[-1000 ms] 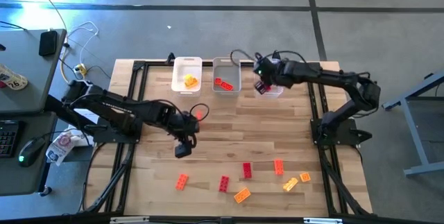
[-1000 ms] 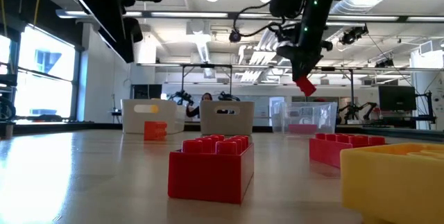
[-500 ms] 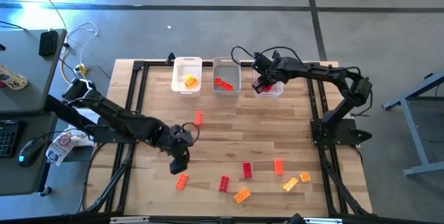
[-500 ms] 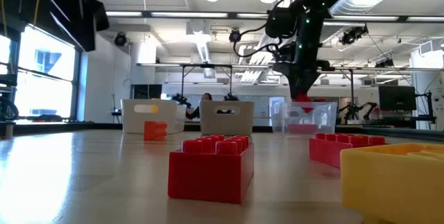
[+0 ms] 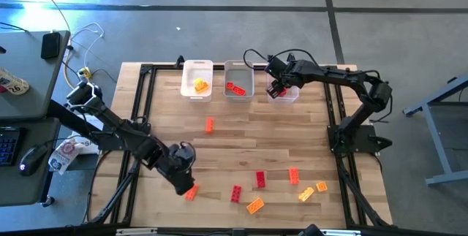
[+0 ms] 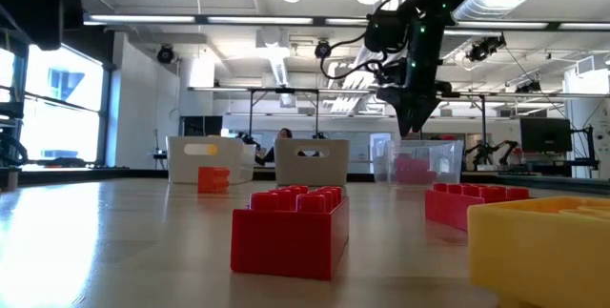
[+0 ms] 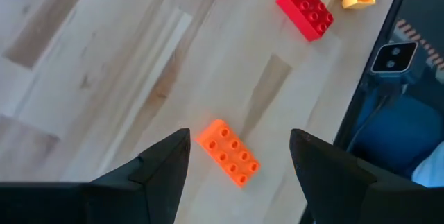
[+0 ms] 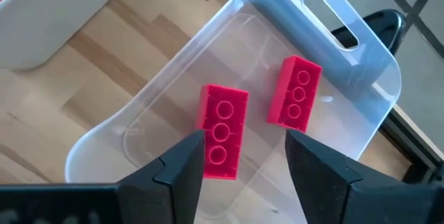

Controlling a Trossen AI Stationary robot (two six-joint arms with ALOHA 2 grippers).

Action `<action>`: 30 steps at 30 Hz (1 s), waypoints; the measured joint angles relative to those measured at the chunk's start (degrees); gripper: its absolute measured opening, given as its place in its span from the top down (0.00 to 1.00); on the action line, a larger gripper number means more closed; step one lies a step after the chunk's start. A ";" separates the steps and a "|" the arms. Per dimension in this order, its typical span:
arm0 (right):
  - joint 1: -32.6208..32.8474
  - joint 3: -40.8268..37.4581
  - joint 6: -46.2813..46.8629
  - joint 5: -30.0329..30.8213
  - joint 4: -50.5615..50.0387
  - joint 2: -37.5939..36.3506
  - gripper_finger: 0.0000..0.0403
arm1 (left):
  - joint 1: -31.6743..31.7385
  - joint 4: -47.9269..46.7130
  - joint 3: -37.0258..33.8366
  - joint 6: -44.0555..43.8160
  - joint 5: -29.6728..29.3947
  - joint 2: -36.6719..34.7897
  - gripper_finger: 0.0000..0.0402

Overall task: Sort & place blocks by color
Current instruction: Put the orange game piece into the gray bin

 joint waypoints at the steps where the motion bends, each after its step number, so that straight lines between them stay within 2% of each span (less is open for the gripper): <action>1: 0.00 0.00 -0.11 -0.12 0.00 -0.02 0.54 | -0.60 0.00 0.00 -1.44 -0.45 0.00 0.41; 13: 0.00 3.76 -0.79 0.17 0.00 -1.79 0.53 | -4.83 0.81 0.00 -15.97 -0.57 5.19 0.41; 22: 0.02 9.31 -0.81 0.17 0.14 -1.84 0.53 | -5.54 3.09 0.00 -20.53 1.23 11.40 0.41; 30: 0.02 9.70 -0.84 0.15 0.39 -1.86 0.53 | -5.83 5.20 0.02 -23.78 1.60 16.16 0.41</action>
